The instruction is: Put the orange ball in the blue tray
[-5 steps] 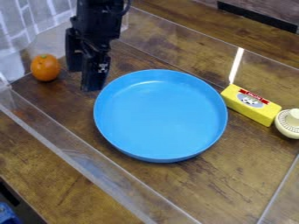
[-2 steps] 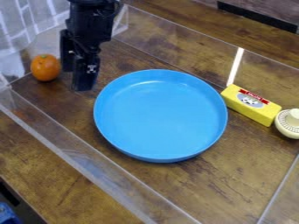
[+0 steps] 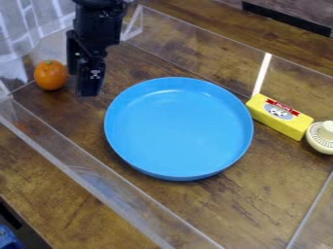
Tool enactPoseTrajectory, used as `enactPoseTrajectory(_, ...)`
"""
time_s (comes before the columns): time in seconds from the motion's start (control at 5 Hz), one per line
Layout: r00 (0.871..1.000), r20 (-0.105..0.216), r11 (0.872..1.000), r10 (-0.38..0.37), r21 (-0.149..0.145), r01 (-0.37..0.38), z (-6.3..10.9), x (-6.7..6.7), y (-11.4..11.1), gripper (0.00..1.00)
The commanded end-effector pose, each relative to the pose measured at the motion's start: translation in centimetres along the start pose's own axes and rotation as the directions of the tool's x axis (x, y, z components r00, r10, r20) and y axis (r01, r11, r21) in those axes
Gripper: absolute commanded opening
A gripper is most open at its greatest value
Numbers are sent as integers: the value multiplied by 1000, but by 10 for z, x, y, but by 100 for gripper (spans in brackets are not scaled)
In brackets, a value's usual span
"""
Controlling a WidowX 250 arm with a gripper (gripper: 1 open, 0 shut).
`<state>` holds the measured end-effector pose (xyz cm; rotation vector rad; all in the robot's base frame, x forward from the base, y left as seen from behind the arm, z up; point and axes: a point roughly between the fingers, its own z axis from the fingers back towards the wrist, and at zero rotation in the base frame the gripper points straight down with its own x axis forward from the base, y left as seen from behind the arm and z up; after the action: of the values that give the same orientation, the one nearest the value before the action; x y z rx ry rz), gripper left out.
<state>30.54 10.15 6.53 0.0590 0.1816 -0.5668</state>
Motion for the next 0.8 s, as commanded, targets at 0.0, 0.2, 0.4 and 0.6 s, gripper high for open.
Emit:
enactPoseTrajectory(0.0, 999, 41, 997, -24, 74, 21, 13, -4, 25, 100)
enactPoseTrajectory(0.2, 998, 50, 995, -41, 88, 36, 6, -4, 32, 100)
enactPoseTrajectory(0.4, 997, 59, 994, -57, 101, 50, 0, -5, 40, 100)
enactPoseTrajectory(0.6, 996, 66, 993, -59, 105, 52, -6, -5, 45, 100)
